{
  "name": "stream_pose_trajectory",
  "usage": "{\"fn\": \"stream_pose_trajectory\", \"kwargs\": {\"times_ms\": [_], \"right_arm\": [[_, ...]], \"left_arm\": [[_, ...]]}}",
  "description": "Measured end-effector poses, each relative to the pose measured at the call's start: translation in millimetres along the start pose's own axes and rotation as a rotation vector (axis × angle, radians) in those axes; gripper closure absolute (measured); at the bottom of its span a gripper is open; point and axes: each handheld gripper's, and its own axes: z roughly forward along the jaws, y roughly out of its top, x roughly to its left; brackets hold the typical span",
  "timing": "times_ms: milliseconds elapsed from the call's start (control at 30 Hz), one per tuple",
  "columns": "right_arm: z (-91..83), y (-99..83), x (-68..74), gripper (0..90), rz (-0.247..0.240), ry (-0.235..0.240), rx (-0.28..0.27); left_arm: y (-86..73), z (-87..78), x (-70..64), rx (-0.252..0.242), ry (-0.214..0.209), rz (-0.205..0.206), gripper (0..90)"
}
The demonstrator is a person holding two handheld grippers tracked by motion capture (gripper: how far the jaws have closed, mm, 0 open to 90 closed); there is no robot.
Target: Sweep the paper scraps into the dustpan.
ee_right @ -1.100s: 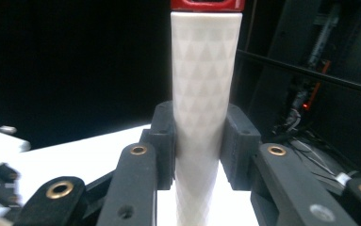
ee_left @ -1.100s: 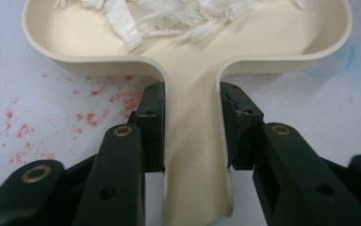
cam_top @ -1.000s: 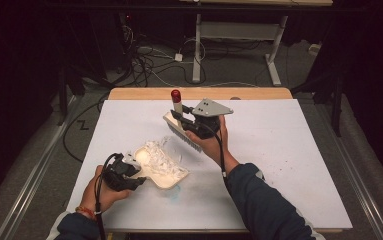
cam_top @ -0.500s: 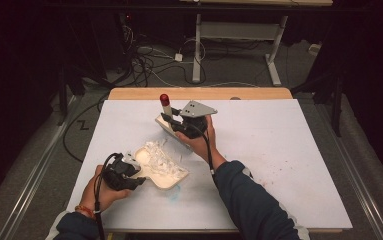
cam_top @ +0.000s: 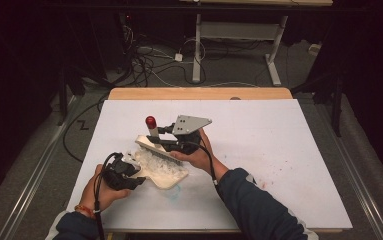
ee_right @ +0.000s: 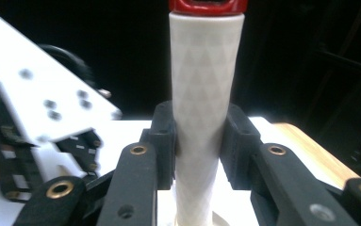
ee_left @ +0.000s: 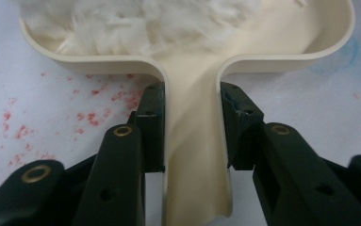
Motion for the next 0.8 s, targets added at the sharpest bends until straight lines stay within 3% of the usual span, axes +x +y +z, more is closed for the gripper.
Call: {"fn": "stream_pose_trajectory", "kwargs": {"times_ms": [100,200,367,533,800], "right_arm": [[-0.4,6.2,7.8,70.5,-0.032,0.004,0.02],[-4.2,9.6,11.3,70.5,-0.054,-0.031,0.031],[-18.9,14.6,2.9,70.5,-0.006,-0.117,0.004],[-36.4,14.8,-7.2,70.4,0.062,-0.143,-0.022],[-63.6,9.5,-11.0,70.4,0.097,-0.212,0.016]], "left_arm": [[-0.1,-0.2,0.2,0.002,0.001,0.004,63.4],[-0.7,0.8,-0.1,0.003,0.005,0.006,63.4],[-2.1,2.9,-0.9,0.012,0.014,0.015,63.4],[-3.5,5.4,-1.3,0.017,0.019,0.016,63.4],[-8.0,6.3,-1.1,0.029,0.022,0.016,63.5]]}}
